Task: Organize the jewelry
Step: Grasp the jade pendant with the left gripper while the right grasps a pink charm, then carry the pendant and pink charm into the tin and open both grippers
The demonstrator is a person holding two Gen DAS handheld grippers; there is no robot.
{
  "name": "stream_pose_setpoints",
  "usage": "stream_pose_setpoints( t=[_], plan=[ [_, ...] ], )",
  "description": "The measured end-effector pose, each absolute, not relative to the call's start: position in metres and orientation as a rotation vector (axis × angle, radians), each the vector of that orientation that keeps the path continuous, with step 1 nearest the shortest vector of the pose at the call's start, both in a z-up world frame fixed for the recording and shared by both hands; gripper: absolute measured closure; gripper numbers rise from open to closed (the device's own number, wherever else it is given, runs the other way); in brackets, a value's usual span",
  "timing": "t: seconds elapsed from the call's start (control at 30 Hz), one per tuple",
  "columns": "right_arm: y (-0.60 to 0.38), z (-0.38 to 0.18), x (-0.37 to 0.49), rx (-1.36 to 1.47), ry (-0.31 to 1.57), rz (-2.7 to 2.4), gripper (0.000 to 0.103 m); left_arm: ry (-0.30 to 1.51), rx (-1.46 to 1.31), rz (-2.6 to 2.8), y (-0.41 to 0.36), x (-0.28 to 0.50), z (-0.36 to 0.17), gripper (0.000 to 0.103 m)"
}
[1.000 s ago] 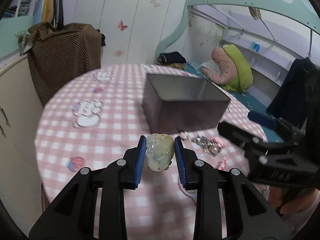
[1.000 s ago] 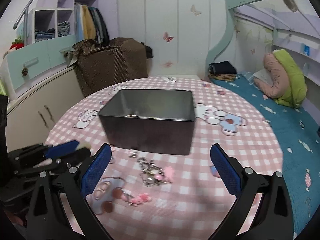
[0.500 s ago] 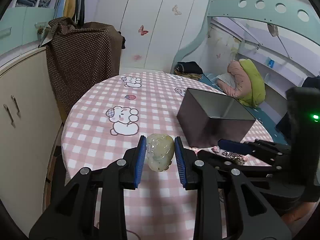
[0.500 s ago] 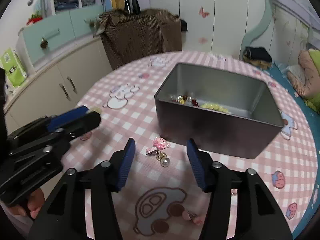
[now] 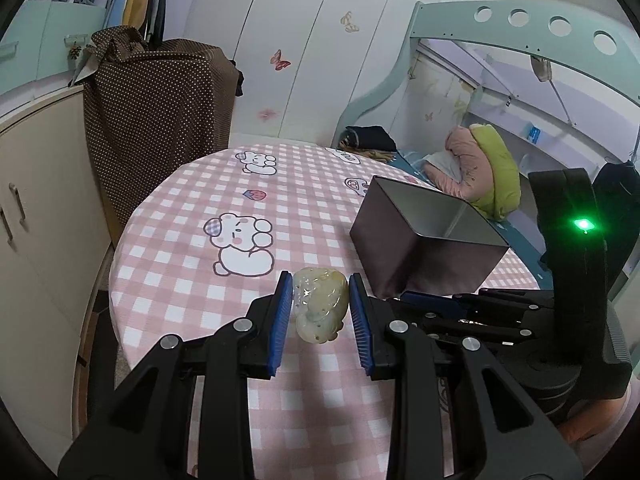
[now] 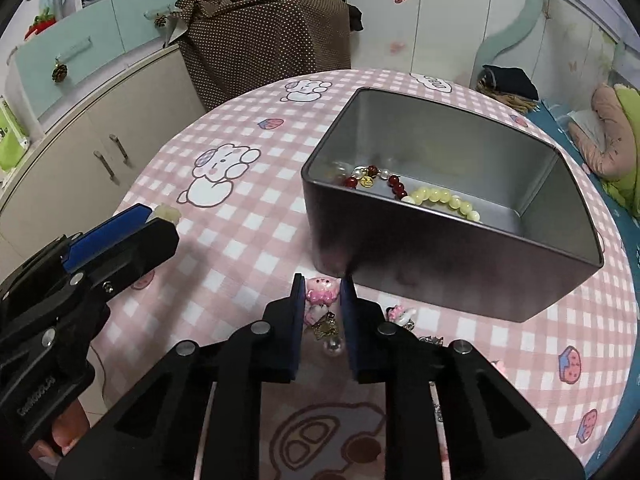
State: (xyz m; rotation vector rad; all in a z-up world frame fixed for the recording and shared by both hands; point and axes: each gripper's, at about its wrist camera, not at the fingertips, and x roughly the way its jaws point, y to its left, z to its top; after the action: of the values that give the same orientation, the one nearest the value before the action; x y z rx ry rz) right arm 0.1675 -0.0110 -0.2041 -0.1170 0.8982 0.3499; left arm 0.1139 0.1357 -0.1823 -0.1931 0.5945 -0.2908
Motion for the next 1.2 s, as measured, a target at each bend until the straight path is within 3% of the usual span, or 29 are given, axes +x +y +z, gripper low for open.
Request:
stream_pose_setpoints(
  t=[1.2],
  plan=[
    [-0.106,-0.132,0.143,0.089,0.685,0.292,0.088,0.504,-0.076,-0.376,0.06,0.115,-0.137,0.074]
  ],
)
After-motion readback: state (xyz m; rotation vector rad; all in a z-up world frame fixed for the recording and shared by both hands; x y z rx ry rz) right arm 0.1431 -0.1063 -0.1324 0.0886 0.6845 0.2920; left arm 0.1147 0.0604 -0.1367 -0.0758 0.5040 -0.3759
